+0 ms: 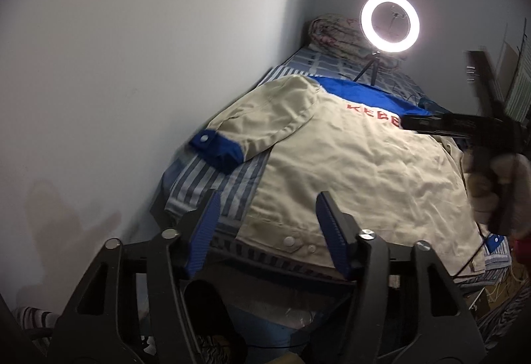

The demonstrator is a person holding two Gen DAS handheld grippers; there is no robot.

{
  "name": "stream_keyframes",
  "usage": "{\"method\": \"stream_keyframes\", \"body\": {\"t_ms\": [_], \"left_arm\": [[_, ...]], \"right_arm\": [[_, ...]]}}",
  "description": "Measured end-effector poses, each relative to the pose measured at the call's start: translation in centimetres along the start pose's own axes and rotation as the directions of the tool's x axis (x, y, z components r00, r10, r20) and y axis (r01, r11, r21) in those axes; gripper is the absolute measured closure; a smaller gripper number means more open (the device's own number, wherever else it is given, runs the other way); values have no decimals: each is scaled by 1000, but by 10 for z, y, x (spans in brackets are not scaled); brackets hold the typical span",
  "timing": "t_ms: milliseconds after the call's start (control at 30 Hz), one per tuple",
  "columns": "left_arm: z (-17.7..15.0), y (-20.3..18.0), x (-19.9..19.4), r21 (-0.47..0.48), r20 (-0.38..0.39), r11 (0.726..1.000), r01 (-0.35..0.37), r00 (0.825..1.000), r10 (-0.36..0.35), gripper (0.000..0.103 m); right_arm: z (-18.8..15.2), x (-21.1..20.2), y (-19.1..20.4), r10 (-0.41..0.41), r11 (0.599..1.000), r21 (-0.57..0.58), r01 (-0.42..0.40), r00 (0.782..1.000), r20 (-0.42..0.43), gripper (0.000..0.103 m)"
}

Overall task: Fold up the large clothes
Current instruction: 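Grasp the blue cuff of the sleeve nearest the right tool with the right gripper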

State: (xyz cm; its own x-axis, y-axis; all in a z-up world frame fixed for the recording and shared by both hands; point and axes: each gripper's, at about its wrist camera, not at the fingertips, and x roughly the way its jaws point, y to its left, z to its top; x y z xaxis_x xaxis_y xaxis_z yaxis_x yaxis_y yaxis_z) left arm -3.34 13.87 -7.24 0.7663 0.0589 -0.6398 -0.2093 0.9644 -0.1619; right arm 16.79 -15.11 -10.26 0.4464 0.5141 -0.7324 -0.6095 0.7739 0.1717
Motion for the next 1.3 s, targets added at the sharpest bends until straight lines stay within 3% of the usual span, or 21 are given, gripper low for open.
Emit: {"method": "stream_keyframes", "body": {"t_ms": [67, 300, 467, 567, 700, 767, 933, 1100, 1300], "left_arm": [[2, 7, 5, -14, -16, 1000, 12, 1000, -12, 55], [12, 18, 26, -42, -48, 998, 51, 997, -53, 56], [14, 24, 34, -60, -55, 996, 65, 996, -68, 56], [14, 28, 37, -89, -61, 993, 71, 995, -77, 56], [14, 29, 37, -95, -53, 992, 78, 995, -83, 56], [13, 29, 32, -79, -36, 994, 75, 996, -78, 56], [3, 39, 17, -79, -4, 995, 59, 998, -60, 56], [-12, 53, 14, -134, -29, 988, 71, 997, -76, 56], [-13, 56, 13, -146, -24, 986, 77, 996, -81, 56]], "right_arm": [[10, 35, 3, 55, 998, 42, -53, 998, -42, 34], [36, 159, 2, 214, 946, 278, -164, 964, -160, 43], [41, 217, 14, 222, 939, 311, -147, 950, -220, 51], [43, 235, 30, 284, 924, 325, -203, 932, -227, 51], [49, 246, 70, 214, 974, 125, -188, 946, -243, 51], [52, 253, 90, 194, 981, 39, -190, 948, -252, 48], [54, 270, 137, 145, 963, -182, -201, 949, -280, 47], [55, 285, 177, 127, 932, -290, -219, 944, -304, 39], [40, 319, 205, 3, 901, -409, -144, 946, -325, 35]]}}
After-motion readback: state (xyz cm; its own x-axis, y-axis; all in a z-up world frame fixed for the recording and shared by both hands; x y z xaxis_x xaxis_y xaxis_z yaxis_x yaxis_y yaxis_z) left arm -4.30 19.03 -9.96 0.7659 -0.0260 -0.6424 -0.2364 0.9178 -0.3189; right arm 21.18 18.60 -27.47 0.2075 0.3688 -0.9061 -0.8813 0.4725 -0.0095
